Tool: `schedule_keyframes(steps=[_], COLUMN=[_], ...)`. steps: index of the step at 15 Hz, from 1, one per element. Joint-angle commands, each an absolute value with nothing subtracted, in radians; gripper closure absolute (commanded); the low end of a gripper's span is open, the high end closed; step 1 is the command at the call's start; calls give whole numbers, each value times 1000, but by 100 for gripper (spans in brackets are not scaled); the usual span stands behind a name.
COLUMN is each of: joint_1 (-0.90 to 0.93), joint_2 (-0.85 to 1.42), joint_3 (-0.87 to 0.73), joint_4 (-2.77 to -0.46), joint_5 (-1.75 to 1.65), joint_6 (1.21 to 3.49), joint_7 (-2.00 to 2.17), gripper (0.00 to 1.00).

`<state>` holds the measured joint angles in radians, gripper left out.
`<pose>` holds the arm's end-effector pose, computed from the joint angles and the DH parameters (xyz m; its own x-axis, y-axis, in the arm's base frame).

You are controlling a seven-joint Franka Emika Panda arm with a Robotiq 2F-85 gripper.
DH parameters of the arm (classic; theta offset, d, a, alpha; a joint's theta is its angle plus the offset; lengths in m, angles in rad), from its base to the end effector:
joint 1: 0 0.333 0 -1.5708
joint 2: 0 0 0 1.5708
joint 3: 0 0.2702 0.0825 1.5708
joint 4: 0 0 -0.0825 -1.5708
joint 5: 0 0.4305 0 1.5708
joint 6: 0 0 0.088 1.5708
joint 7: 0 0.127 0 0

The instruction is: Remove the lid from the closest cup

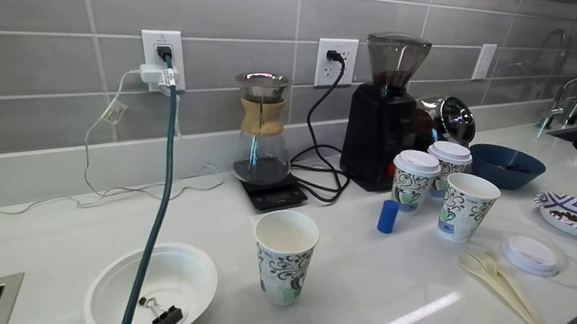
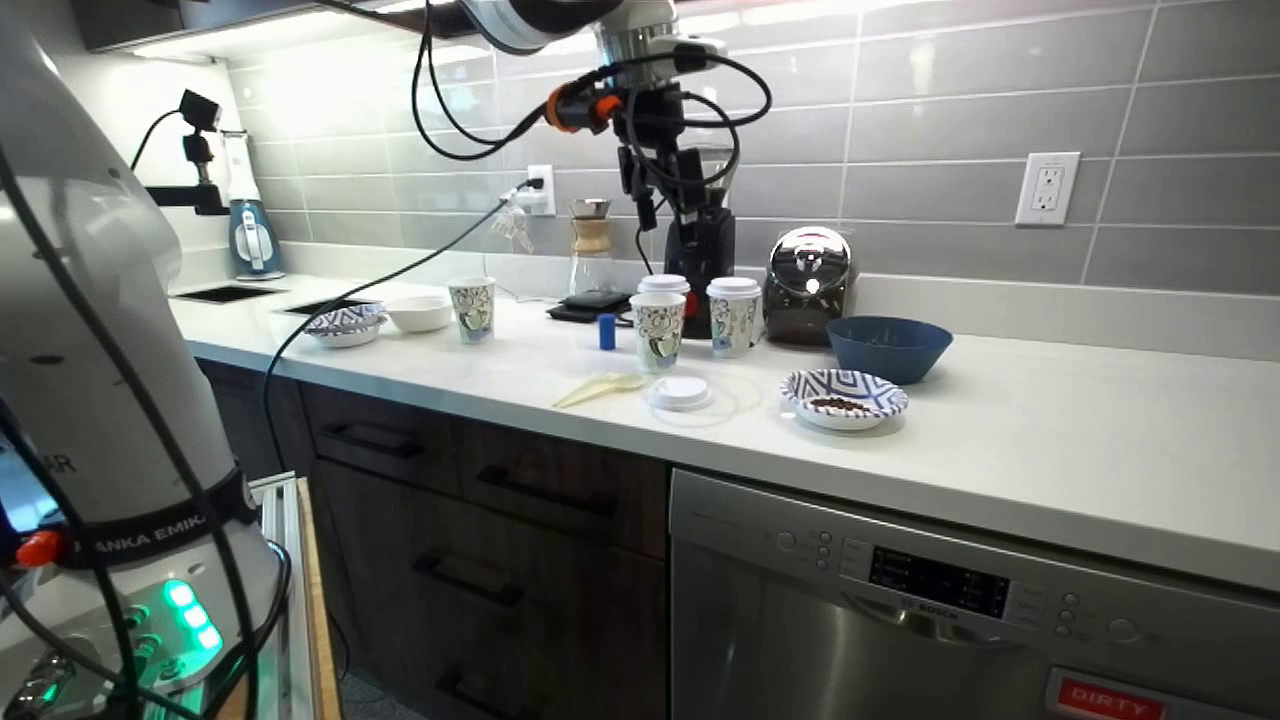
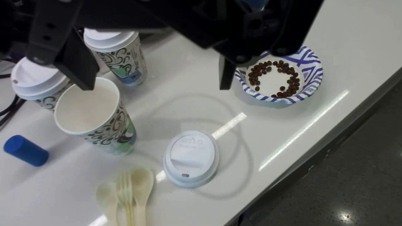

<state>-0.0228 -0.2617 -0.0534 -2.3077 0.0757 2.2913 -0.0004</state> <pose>0.5452 -0.0386 0.3898 0.9627 -0.1247 0.2401 -0.1082 -0.9908 -0.0809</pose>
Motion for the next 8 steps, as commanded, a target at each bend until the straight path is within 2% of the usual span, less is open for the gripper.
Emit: schedule_keyframes(steps=[1,2,8], joint_1=[6,-19,-7], joint_2=[-408,-326,-395], joint_3=[-68,-52,-56], joint_4=[-2392,-2334,-2379], joint_5=[170,111,138], joint_6=[2270,2264,2266], joint_7=[-70,-20,-42], gripper=[0,0,0])
